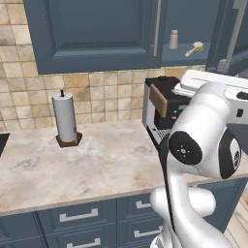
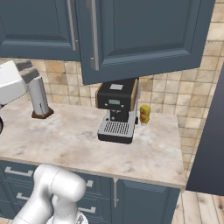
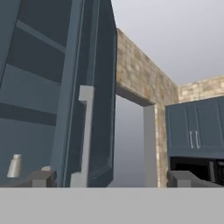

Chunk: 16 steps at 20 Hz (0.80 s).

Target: Pick the sponge and dish brush from the cabinet and place them on the counter.

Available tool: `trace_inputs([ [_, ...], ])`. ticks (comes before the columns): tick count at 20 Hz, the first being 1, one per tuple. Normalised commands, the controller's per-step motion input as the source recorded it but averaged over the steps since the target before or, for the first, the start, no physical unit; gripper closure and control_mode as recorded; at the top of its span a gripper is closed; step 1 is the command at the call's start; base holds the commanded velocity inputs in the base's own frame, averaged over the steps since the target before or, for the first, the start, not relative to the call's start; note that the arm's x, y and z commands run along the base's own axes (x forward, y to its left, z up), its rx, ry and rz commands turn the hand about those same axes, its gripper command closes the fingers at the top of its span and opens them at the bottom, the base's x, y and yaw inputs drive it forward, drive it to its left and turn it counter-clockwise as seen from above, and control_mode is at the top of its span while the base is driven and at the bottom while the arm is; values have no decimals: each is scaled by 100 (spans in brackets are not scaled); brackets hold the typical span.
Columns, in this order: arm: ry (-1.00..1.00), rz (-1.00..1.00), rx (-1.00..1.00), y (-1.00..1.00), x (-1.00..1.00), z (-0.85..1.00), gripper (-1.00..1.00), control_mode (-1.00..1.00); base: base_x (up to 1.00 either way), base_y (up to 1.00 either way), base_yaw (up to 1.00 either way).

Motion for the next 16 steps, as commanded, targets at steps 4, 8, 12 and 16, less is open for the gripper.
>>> trace_inputs([
  [4, 0, -8, 0, 45, 4, 0, -100, -100, 0, 0, 0],
  [8, 0, -5, 0, 28, 19, 0, -100, -100, 0, 0, 0],
  [12, 0, -3, 0, 22, 28, 0, -100, -100, 0, 0, 0],
  [16, 0, -3, 0, 9, 36, -1, -100, -100, 0, 0, 0],
])
